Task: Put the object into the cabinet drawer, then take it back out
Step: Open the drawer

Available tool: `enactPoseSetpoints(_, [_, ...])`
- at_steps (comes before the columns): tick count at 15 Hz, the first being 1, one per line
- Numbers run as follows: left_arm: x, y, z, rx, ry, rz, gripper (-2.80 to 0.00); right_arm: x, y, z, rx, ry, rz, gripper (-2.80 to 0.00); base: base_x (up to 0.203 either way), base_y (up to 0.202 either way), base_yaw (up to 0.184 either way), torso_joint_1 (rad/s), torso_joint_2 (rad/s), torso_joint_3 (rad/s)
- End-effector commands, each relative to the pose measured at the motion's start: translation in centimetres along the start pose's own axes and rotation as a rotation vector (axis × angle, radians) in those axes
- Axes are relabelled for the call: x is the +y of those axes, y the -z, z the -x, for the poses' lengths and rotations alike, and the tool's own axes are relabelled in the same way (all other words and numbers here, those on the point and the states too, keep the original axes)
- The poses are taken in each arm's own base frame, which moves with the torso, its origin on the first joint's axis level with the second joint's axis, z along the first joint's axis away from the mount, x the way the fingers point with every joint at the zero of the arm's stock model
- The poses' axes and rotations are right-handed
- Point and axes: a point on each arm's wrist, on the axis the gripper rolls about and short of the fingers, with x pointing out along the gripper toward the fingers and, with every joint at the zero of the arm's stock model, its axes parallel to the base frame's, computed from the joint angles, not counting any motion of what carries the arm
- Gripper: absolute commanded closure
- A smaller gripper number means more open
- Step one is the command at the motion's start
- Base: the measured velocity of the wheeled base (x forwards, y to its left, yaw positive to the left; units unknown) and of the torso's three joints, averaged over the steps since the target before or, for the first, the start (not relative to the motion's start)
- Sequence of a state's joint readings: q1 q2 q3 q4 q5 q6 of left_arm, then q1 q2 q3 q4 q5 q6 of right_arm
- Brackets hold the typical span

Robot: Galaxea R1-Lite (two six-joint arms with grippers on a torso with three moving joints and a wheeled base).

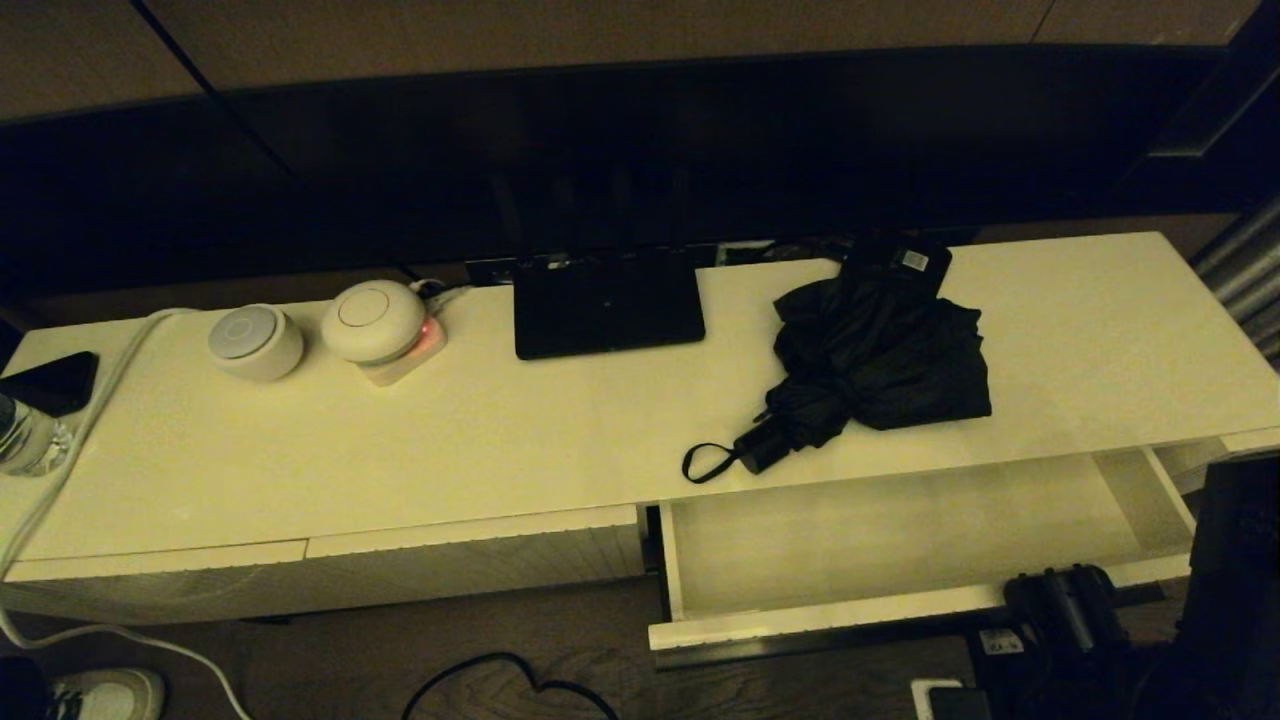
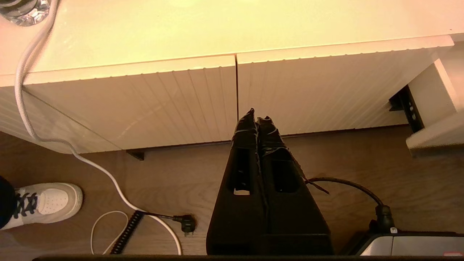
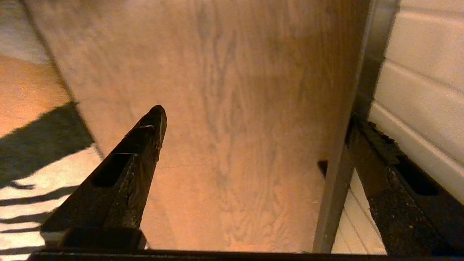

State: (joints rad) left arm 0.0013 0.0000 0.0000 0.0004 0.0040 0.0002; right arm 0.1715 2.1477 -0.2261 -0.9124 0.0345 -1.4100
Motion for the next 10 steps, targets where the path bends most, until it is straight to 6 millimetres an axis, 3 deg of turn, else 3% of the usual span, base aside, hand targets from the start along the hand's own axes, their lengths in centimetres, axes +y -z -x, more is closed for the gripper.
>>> enactPoseSetpoints(1, [0.0,0.1,0.0,0.003,0.001,0.000,0.00,0.6,0.0,1.5,-0.015,0.023,0.013,-2.80,0.000,0.000,0.000,0.000,0.00,0.000])
enactPoseSetpoints(5, [0.0,0.1,0.0,0.003,-0.001,0.000,0.00,-0.4,-0.1,4.0,-0.035,0.133,0.010,-2.80,0.000,0.000,0.000,0.007,0.00,0.001])
enactPoseSetpoints(9, [0.0,0.1,0.0,0.003,-0.001,0.000,0.00,-0.2,-0.1,7.2,-0.045,0.213,0.008,-2.80,0.000,0.000,0.000,0.000,0.00,0.000])
enactPoseSetpoints(10, [0.0,0.1,0.0,0.003,-0.001,0.000,0.00,-0.1,-0.1,8.2,-0.049,0.231,0.009,0.00,0.000,0.000,0.000,0.000,0.00,0.000])
